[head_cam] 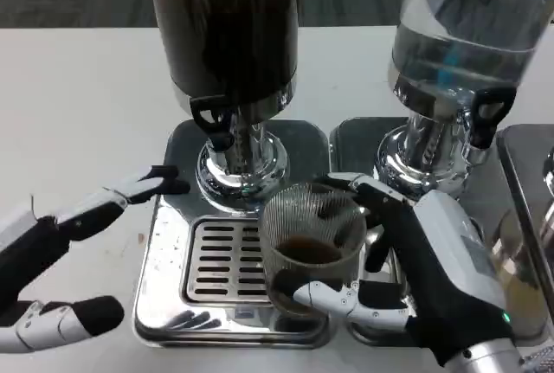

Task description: Grasp the cup under the faucet to collect the drink, then remove the cup.

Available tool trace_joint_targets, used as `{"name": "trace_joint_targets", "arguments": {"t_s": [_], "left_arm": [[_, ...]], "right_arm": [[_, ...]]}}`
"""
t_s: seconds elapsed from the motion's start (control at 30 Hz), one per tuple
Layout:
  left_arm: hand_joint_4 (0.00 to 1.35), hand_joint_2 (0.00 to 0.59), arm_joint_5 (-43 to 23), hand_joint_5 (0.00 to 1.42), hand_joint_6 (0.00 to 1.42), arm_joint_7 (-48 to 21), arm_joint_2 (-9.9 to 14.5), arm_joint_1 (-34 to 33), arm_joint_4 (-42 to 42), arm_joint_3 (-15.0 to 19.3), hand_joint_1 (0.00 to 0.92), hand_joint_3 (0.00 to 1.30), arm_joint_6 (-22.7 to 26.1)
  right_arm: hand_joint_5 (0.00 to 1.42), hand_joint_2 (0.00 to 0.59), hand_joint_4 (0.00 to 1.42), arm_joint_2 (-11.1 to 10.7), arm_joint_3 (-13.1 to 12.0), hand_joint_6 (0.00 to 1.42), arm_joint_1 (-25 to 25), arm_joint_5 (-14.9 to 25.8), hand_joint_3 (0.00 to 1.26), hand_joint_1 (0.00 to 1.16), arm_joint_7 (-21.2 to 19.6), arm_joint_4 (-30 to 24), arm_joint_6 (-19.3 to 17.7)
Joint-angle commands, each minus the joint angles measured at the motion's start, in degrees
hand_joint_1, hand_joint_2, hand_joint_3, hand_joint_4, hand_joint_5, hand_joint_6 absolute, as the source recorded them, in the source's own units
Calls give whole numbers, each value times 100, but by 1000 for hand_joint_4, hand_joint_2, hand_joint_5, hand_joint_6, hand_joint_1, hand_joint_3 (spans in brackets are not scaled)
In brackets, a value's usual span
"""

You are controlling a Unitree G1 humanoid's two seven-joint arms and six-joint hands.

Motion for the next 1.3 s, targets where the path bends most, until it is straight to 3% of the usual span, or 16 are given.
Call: {"name": "trace_joint_targets", "arguments": {"t_s": [0.03, 0.27, 0.47, 0.83, 1.3], "left_arm": [[32, 113, -269, 75, 147, -198, 142, 162, -159, 3, 0, 154, -168], [37, 112, -551, 73, 144, -387, 153, 367, -356, 13, 0, 152, -250], [41, 114, -641, 75, 141, -451, 129, 516, -499, 39, 0, 151, -209], [50, 115, -716, 82, 140, -571, 174, 536, -490, 80, 0, 150, -266], [52, 115, -838, 83, 140, -661, 220, 601, -625, 127, 0, 150, -258]], "right_arm": [[727, 292, 569, -5, -80, 926, 68, 116, 446, 737, 21, -294, -148], [727, 297, 569, -65, -161, 926, 170, 135, 447, 737, 162, -492, -154], [727, 303, 569, -280, -338, 926, 239, 303, 445, 744, 364, -595, -214], [731, 305, 569, -309, -472, 926, 448, 376, 446, 743, 455, -858, -227], [745, 307, 575, -272, -448, 927, 631, 401, 456, 721, 586, -1074, -187]]}}
